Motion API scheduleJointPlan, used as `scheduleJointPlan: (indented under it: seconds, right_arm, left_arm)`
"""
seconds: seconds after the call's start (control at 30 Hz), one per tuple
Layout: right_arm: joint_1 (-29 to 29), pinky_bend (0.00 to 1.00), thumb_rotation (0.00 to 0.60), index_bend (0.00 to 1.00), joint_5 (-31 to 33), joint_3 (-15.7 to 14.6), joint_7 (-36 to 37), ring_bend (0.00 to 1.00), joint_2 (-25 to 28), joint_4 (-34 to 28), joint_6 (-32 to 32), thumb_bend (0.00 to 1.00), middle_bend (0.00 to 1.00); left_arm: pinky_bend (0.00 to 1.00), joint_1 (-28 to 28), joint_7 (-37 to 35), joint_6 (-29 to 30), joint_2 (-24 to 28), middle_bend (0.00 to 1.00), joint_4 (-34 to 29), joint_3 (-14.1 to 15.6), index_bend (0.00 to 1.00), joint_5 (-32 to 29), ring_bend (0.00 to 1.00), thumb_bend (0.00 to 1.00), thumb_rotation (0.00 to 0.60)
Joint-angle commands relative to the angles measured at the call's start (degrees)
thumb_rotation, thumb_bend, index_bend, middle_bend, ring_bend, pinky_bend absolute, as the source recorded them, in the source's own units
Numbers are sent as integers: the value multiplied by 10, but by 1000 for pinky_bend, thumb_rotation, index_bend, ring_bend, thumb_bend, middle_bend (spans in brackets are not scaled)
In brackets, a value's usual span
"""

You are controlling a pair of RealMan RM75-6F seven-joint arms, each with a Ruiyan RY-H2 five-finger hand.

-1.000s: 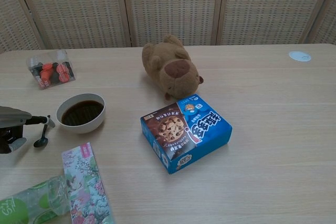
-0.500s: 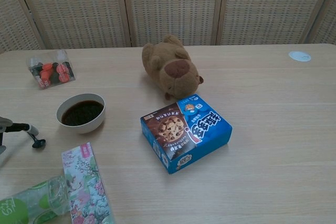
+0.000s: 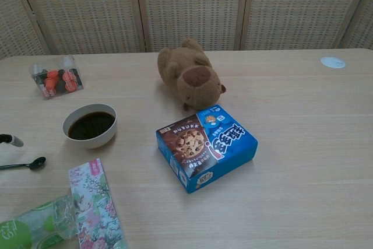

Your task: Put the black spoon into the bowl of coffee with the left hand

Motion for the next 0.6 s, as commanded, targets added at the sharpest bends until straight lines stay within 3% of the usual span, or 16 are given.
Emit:
scheduleJointPlan:
  seconds: [0.03, 0.13, 0.23, 0.33, 0.5, 0.6]
  right_arm:
    - [1, 135, 600, 210, -1, 0, -1, 0, 0, -1, 0, 261, 124]
    - [1, 135, 600, 210, -2, 0, -1, 0, 0, -1, 0, 261, 124]
    - [0, 135, 600, 210, -2, -1, -3, 0, 0, -2, 1, 261, 124]
    - [0, 135, 600, 210, -2, 0, -4, 0, 0, -3, 2, 261, 124]
    - [0, 135, 600, 210, -2, -1, -6, 0, -1, -5, 1, 262, 124]
    - [0, 136, 600, 210, -2, -1, -7, 0, 0, -5, 2, 261, 124]
  left_arm:
    - [691, 18, -9, 36, -3, 840, 3, -8, 75, 19, 749, 660, 600]
    - [657, 35, -18, 73, -14, 740, 12, -17, 99, 36, 657, 526, 600]
    - [548, 69, -47, 150, -41, 591, 41, -37, 206, 68, 511, 440, 600]
    - [433, 93, -74, 198, -69, 500, 78, -50, 304, 100, 404, 426, 600]
    - [44, 113, -97, 226, -95, 201, 115, -61, 354, 131, 52, 422, 600]
    - [0, 119, -100, 227, -106, 56, 131, -64, 389, 138, 0, 421, 600]
